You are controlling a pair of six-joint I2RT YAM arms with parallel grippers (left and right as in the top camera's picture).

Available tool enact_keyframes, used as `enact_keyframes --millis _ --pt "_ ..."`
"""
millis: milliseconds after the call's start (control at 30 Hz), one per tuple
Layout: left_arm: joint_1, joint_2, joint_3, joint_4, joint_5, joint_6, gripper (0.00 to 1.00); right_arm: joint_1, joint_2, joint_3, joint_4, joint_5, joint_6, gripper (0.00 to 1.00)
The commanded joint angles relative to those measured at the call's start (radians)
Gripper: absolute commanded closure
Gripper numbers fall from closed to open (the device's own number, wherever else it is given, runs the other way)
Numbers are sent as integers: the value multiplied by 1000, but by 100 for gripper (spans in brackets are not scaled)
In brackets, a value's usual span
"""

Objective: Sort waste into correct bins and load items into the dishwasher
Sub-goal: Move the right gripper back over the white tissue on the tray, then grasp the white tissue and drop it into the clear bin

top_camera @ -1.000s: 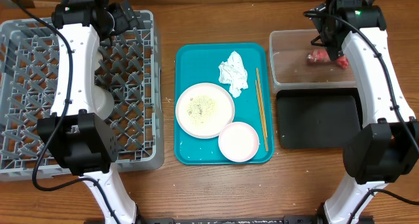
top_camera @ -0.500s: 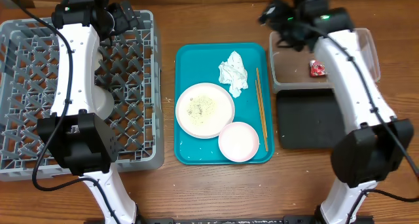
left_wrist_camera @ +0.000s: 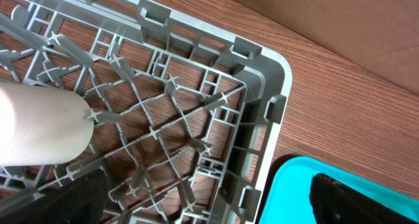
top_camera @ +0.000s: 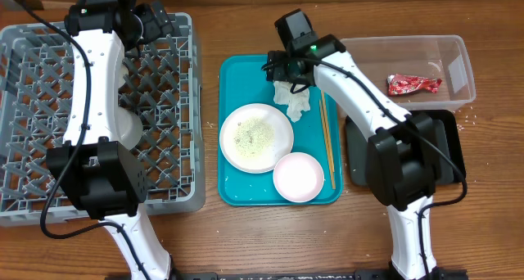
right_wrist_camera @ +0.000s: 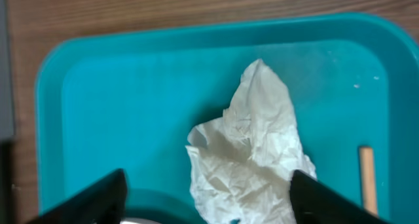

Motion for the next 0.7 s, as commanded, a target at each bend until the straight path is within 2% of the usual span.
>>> enact_keyframes --millis 0,267,367,533,600,633,667 --pt "3 -15 12 3 -7 -17 0 -2 24 2 2 20 -39 28" --pt "3 -15 12 3 -7 -17 0 0 80 -13 -44 10 -39 28" --pt "3 -15 12 3 -7 -17 0 0 80 -27 -32 22 -40 33" --pt "3 -15 12 3 -7 -17 0 0 80 -25 -11 28 -39 59" --pt "3 -15 12 3 -7 -17 0 0 80 -25 -17 28 -39 89" --pt "3 -15 12 3 -7 -17 0 0 79 -24 -20 28 -38 96" --pt "3 -15 12 3 -7 -17 0 0 79 -22 -23 28 -29 96"
